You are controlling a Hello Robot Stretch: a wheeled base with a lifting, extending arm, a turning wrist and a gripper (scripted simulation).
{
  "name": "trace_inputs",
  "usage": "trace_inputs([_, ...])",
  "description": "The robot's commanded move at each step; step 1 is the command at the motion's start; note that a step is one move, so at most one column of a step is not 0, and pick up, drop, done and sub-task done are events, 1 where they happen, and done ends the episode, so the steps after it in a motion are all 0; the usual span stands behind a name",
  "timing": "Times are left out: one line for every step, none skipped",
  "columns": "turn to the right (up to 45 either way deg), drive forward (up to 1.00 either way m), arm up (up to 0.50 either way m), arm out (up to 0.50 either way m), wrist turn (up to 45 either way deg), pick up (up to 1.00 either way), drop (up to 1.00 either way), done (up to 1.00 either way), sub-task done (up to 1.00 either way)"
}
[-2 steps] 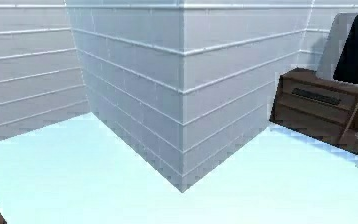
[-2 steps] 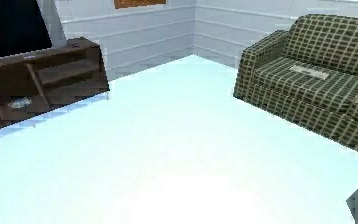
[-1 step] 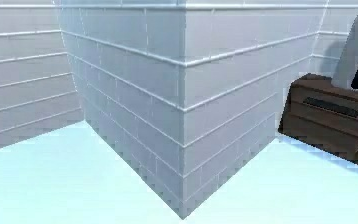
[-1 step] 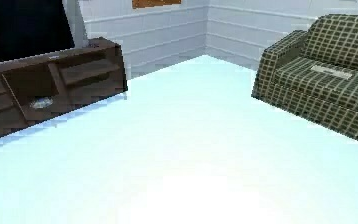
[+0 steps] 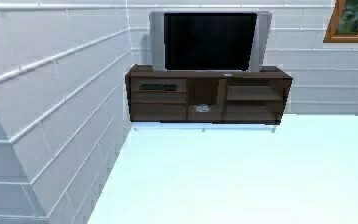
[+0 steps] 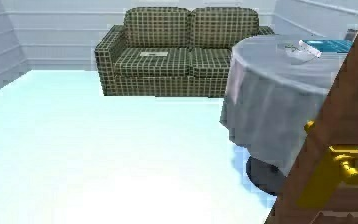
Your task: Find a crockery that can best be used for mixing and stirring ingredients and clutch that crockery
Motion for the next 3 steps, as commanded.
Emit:
trace_inputs([45.0,0.0,0.0,0.0,0.0,0.0,0.0,0.0,0.0])
trace_inputs([45.0,0.0,0.0,0.0,0.0,0.0,0.0,0.0,0.0])
trace_inputs([15.0,0.0,0.0,0.0,0.0,0.0,0.0,0.0,0.0])
